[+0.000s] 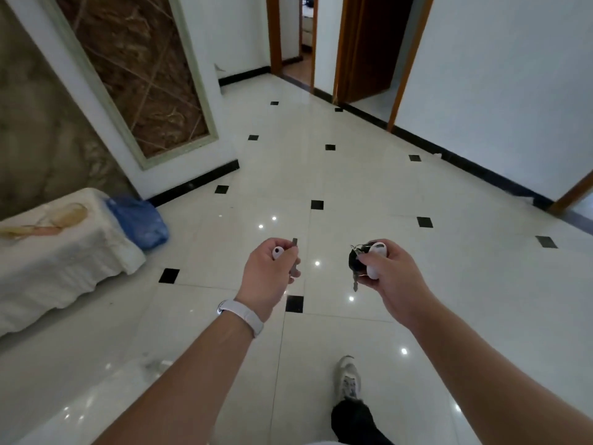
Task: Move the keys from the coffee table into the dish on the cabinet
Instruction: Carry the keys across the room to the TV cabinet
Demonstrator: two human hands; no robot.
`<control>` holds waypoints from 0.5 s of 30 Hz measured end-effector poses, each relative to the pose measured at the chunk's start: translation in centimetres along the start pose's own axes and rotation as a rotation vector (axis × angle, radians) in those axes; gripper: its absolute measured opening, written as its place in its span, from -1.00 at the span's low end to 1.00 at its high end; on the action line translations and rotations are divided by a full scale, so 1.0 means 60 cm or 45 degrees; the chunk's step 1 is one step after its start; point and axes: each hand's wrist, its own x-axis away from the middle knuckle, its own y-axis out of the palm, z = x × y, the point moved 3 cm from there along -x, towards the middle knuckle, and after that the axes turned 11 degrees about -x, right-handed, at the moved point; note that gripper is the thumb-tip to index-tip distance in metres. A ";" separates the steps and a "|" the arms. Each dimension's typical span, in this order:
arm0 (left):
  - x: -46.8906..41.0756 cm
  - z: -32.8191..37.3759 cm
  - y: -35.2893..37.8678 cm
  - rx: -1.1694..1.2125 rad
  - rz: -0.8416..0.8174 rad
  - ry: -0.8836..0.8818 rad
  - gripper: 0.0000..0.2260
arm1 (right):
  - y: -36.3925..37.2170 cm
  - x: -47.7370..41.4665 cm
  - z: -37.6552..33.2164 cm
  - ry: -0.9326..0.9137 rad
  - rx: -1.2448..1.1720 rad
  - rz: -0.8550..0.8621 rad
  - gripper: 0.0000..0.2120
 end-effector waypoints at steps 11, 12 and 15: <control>-0.259 0.071 -0.036 -0.103 0.336 -0.147 -0.94 | 0.126 -0.342 -0.043 0.152 0.002 -0.302 -0.91; -0.281 0.082 -0.045 -0.107 0.386 -0.155 -0.95 | 0.141 -0.369 -0.049 0.160 0.014 -0.343 -0.91; -0.329 0.106 -0.083 -0.076 0.563 -0.178 -0.95 | 0.197 -0.443 -0.068 0.159 0.052 -0.469 -0.92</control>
